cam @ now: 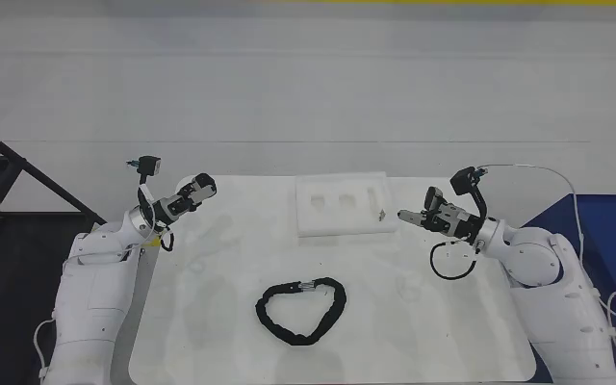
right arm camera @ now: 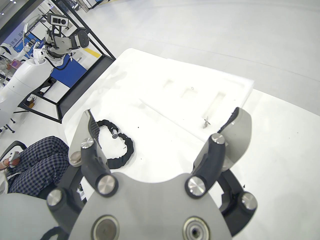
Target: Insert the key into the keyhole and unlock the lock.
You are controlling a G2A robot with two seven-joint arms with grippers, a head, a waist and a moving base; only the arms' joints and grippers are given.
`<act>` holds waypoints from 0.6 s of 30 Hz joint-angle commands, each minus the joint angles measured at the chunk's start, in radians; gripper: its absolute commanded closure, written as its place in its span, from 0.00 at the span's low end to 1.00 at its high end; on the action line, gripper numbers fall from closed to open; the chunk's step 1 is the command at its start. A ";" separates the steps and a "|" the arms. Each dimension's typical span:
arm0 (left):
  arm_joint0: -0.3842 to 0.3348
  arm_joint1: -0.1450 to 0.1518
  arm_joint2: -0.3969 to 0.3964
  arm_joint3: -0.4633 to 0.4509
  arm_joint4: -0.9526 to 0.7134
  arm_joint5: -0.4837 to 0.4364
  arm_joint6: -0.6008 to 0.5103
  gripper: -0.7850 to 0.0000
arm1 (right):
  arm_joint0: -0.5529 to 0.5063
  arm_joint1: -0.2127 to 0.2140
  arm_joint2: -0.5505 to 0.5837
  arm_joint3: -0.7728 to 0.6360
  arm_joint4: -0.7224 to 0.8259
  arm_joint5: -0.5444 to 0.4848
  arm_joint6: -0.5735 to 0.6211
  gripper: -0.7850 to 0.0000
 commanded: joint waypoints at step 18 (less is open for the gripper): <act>0.000 0.000 0.000 0.000 0.000 0.000 0.000 0.00 | 0.044 -0.009 -0.122 0.052 0.029 0.017 0.103 0.00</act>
